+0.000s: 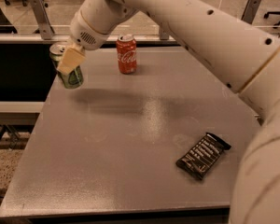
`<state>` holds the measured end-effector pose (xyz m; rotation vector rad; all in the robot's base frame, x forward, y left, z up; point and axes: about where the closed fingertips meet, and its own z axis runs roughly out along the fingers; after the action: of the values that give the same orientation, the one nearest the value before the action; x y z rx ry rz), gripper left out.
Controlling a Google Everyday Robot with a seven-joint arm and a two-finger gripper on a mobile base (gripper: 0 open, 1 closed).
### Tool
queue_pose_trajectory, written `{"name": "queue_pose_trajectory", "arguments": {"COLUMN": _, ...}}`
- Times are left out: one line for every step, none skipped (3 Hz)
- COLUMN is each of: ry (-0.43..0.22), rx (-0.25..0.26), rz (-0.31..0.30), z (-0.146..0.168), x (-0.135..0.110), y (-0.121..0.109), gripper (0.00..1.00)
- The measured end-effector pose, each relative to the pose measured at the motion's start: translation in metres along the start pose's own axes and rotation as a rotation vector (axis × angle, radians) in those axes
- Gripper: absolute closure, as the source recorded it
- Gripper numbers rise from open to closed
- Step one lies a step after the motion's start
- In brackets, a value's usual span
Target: Knock green can over
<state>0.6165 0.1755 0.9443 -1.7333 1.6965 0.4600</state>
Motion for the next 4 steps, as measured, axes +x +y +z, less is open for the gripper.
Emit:
{"name": "queue_pose_trajectory", "arguments": {"ry": 0.105, "rx": -0.001, "rz": -0.061, "z": -0.031, "x": 0.018, "y": 0.008, "gripper": 1.00}}
{"name": "queue_pose_trajectory", "arguments": {"ry": 0.257, "rx": -0.040, "rz": -0.118, "z": -0.057, "x": 0.045, "y": 0.016, "gripper": 1.00}}
{"name": "queue_pose_trajectory", "arguments": {"ry": 0.358, "rx": -0.088, "rz": -0.159, "z": -0.071, "x": 0.063, "y": 0.025, "gripper": 1.00}}
{"name": "queue_pose_trajectory", "arguments": {"ry": 0.448, "rx": -0.126, "rz": -0.197, "z": -0.083, "x": 0.081, "y": 0.036, "gripper": 1.00}}
